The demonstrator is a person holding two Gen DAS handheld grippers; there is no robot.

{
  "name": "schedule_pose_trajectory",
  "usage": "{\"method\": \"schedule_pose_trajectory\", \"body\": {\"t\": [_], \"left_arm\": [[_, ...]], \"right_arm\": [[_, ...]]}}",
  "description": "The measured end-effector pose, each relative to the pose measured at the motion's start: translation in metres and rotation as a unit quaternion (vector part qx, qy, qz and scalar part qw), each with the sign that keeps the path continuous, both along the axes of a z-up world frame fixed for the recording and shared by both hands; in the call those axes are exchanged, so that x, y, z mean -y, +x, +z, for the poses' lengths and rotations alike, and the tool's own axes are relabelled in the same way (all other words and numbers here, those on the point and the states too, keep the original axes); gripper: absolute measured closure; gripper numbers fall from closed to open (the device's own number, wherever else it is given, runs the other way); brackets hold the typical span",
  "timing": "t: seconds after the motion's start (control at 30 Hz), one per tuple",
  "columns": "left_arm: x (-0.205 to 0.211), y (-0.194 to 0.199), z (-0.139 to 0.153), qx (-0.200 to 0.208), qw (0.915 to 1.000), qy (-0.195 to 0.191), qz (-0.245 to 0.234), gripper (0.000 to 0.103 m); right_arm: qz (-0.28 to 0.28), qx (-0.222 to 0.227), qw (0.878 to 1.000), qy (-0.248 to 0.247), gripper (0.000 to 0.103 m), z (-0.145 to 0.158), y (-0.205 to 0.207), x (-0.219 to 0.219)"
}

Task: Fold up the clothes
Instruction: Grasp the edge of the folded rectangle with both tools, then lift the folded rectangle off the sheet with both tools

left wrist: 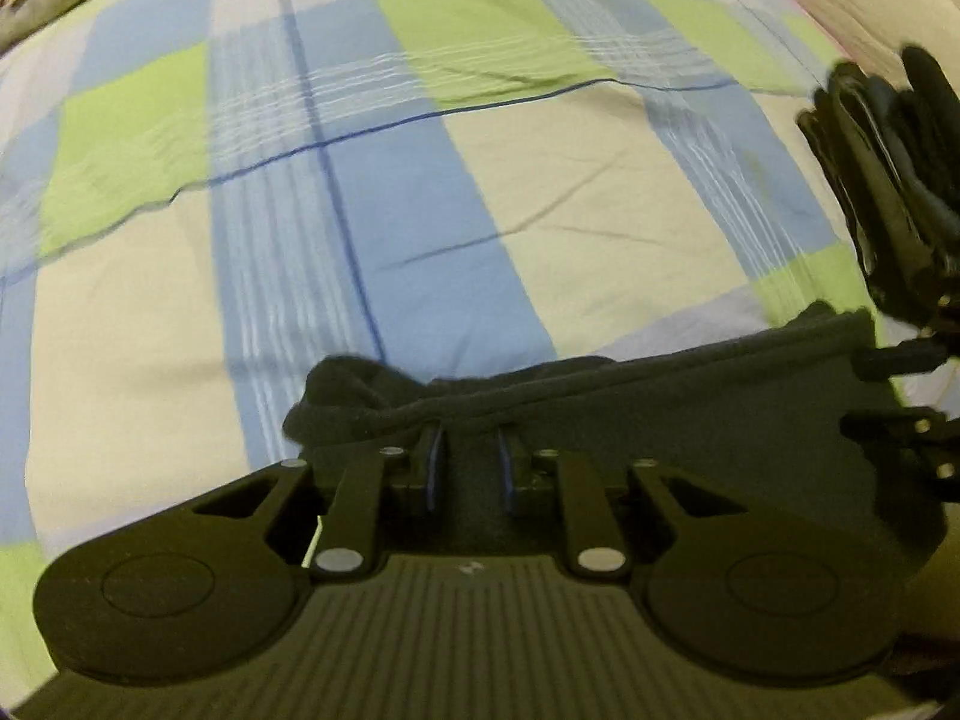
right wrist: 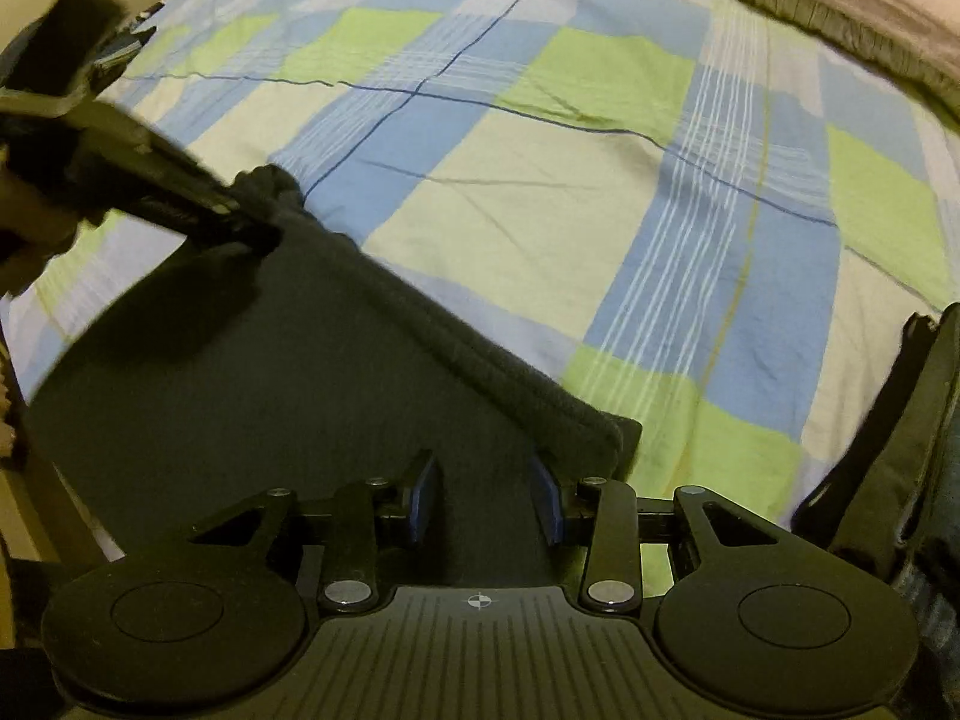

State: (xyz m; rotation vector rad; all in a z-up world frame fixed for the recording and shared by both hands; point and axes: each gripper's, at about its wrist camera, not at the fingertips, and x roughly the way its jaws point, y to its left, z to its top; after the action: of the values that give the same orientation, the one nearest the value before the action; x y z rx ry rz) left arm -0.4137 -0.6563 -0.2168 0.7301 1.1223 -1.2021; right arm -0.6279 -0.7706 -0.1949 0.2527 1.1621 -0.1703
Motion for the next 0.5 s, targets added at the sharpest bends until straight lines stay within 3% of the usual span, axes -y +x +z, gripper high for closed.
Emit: {"method": "schedule_pose_trajectory", "body": {"t": [0.1,0.27,0.4,0.5], "left_arm": [[-0.009,-0.004,0.013,0.014,0.9996,-0.012,-0.019,0.088],[-0.04,-0.02,0.038,0.006,0.9982,-0.049,-0.032,0.081],[-0.05,-0.034,0.004,0.022,0.9967,-0.04,-0.068,0.079],[-0.056,-0.034,0.009,0.024,0.9962,-0.057,-0.062,0.079]], "right_arm": [[-0.024,0.01,1.0,-0.015,0.065,0.015,-0.012,-0.01],[-0.042,-0.02,0.999,-0.024,0.065,0.001,-0.03,-0.023],[-0.026,-0.012,0.999,-0.041,0.064,-0.019,-0.036,-0.018],[-0.023,-0.006,0.999,-0.046,0.064,-0.01,-0.038,-0.018]]}}
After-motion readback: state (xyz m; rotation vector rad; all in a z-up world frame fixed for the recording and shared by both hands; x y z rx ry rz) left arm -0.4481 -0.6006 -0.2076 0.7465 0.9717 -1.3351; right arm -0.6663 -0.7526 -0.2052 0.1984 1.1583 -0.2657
